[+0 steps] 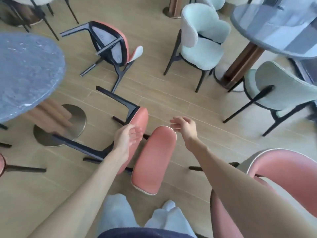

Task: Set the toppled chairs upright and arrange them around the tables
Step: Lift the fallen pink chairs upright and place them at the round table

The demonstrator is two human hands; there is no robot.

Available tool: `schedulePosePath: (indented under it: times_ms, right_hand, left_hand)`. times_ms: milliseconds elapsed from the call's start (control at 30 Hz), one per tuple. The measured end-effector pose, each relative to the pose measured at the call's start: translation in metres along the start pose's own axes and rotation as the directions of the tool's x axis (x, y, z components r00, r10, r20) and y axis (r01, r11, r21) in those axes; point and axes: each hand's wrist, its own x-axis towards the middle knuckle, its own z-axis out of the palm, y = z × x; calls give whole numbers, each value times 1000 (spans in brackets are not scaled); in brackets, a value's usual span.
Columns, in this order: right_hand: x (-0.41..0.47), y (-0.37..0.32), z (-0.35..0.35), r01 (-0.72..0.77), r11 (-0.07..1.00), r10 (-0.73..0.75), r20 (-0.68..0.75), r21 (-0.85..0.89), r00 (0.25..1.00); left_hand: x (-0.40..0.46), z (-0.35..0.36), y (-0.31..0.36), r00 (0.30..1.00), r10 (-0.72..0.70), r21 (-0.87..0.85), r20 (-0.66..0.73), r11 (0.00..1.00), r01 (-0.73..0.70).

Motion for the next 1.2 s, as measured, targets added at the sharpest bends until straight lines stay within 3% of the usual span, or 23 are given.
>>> schedulePosePath:
  times_ms: [300,567,900,1200]
  right_hand:
    - [56,18,33,47,965,-10,142,-259,990]
    - [99,99,62,-16,911,104,191,-411,976]
    - [214,259,27,-187,871,297,183,-455,937]
    - [350,424,39,-250,840,359,147,-482,922]
  left_hand:
    - [38,-20,-30,984,42,-25,-171,999,-47]
    - [99,-19,-113,968,-103,-126,-230,989,76]
    - [202,-1,-272,904,-310,-321,-293,923,212]
    - [357,23,-408,893,-344,-305,-290,918,254]
